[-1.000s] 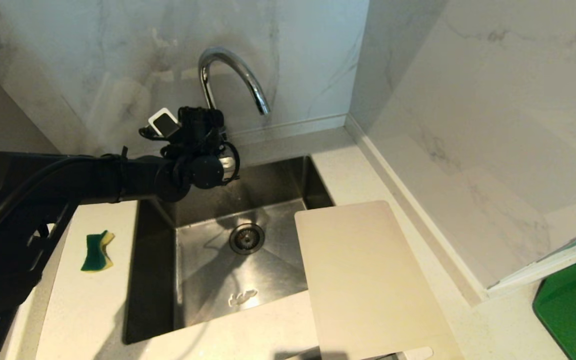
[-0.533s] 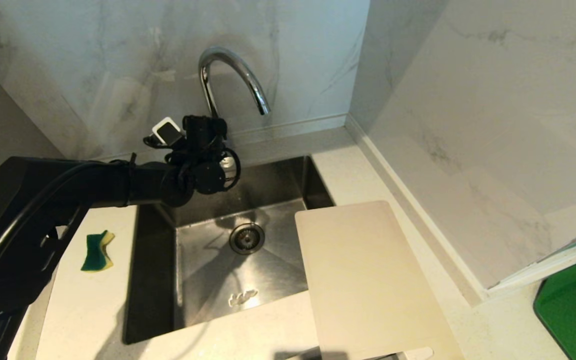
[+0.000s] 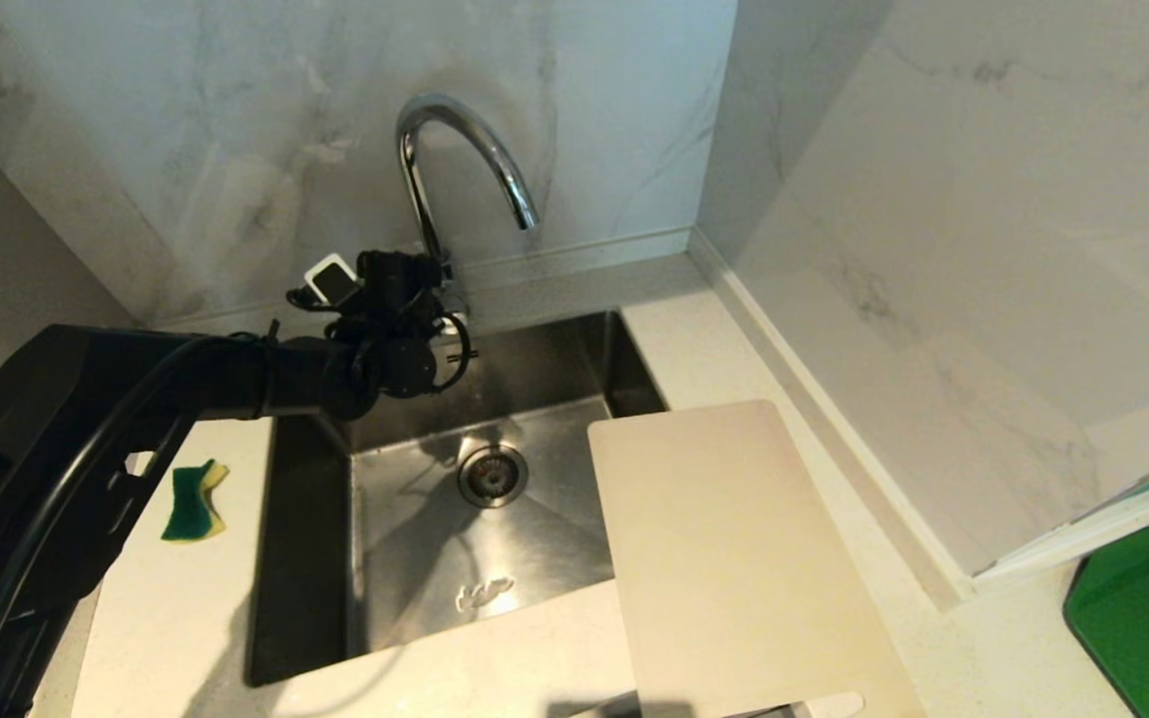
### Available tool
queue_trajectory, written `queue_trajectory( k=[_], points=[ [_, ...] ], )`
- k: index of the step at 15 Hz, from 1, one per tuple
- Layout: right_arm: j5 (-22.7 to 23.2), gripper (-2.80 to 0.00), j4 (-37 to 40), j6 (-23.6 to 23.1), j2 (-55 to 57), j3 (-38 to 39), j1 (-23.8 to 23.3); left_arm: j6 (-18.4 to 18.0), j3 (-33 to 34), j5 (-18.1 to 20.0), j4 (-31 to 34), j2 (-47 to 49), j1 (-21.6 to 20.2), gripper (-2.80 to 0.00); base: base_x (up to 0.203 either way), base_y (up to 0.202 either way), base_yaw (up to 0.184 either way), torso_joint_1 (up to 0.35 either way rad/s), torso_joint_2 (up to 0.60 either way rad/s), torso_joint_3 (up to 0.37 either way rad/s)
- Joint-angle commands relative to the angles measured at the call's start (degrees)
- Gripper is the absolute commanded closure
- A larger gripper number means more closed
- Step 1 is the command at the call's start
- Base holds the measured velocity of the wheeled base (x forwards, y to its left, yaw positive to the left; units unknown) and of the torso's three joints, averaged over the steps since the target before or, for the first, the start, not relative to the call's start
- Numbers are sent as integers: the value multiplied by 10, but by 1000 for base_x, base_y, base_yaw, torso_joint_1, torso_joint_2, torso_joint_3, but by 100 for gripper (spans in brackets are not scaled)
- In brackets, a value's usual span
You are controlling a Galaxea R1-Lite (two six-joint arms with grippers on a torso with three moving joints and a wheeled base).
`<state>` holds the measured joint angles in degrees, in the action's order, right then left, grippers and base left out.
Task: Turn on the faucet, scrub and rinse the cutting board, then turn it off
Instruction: Turn on the tap
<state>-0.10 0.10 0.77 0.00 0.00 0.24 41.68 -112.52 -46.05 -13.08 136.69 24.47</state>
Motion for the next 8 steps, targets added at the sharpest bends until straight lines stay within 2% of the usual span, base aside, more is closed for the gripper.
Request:
queue_trajectory(
  k=[1, 5, 8],
  points=[
    [0, 0, 0, 0, 1, 1, 0, 2, -1, 0, -3, 5, -2, -280, 0, 0, 0, 0, 0, 0],
    [0, 0, 0, 0, 1, 1, 0, 2, -1, 2, -13, 8, -7, -280, 0, 0, 0, 0, 0, 0],
    [0, 0, 0, 0, 1, 1, 0, 2, -1, 18, -14, 10, -18, -280, 0, 0, 0, 0, 0, 0]
  ],
)
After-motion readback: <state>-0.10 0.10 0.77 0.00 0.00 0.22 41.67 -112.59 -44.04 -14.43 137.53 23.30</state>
